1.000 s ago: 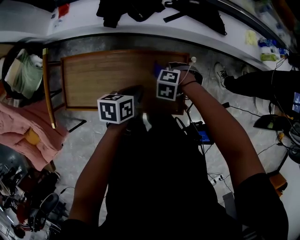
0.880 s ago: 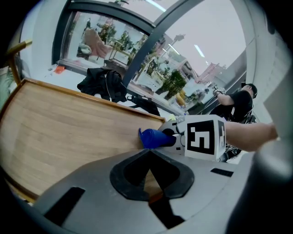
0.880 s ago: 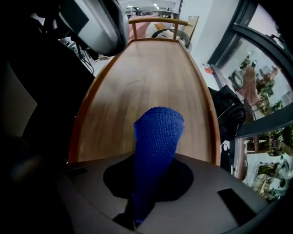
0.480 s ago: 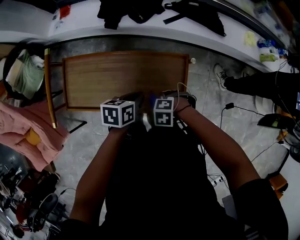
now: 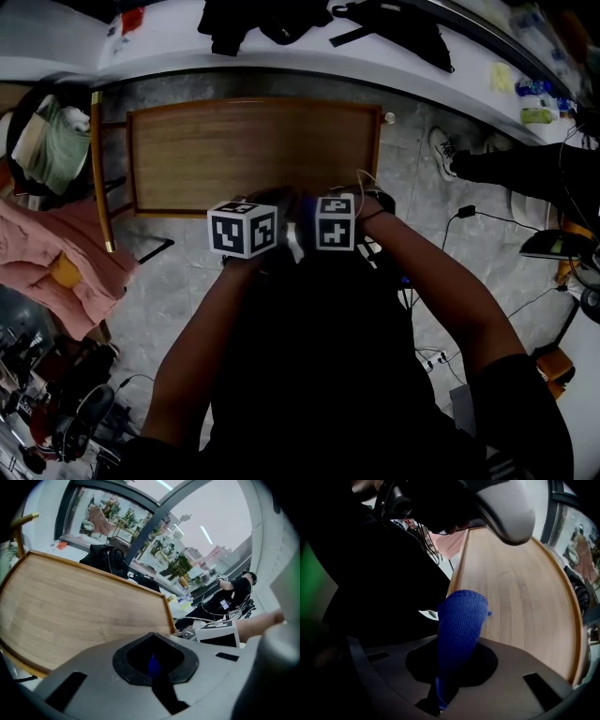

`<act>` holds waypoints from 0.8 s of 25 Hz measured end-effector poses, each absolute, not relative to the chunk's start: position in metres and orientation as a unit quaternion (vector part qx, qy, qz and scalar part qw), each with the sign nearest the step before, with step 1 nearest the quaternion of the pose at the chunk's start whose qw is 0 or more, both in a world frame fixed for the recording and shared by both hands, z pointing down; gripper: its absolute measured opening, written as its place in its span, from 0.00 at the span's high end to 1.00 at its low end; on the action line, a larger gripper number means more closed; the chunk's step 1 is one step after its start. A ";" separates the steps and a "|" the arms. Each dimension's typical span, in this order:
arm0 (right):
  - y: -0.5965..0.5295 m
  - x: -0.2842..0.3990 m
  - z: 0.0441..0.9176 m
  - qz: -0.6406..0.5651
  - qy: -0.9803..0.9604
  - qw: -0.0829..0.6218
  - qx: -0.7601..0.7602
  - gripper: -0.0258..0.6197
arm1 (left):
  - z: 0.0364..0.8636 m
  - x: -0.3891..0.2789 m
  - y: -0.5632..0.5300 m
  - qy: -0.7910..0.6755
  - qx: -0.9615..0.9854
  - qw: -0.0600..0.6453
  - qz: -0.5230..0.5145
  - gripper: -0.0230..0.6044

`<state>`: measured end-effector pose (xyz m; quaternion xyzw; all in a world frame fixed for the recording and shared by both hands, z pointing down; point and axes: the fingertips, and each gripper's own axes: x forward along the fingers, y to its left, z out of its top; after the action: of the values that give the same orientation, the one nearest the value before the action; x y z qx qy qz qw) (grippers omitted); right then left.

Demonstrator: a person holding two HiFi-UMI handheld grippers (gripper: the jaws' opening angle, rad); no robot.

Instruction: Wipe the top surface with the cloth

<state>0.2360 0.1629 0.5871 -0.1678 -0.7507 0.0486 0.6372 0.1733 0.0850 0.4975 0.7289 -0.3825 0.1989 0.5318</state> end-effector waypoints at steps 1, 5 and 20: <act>0.161 0.237 0.586 0.052 -0.752 0.635 -0.167 0.89 | 0.497 0.174 0.084 -0.382 0.730 0.531 0.199 0.95; 0.124 0.247 0.584 0.040 -0.757 0.643 -0.108 0.89 | 0.495 0.172 0.078 -0.382 0.733 0.528 0.195 0.95; -0.083 0.266 0.570 -0.121 -0.732 0.662 0.106 0.89 | 0.482 0.169 0.061 -0.387 0.740 0.514 0.194 0.95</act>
<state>0.2655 -0.0826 0.5700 0.1059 -0.7319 -0.1213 0.6621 0.1693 0.0612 0.4825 0.7405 -0.3872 0.1943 0.5138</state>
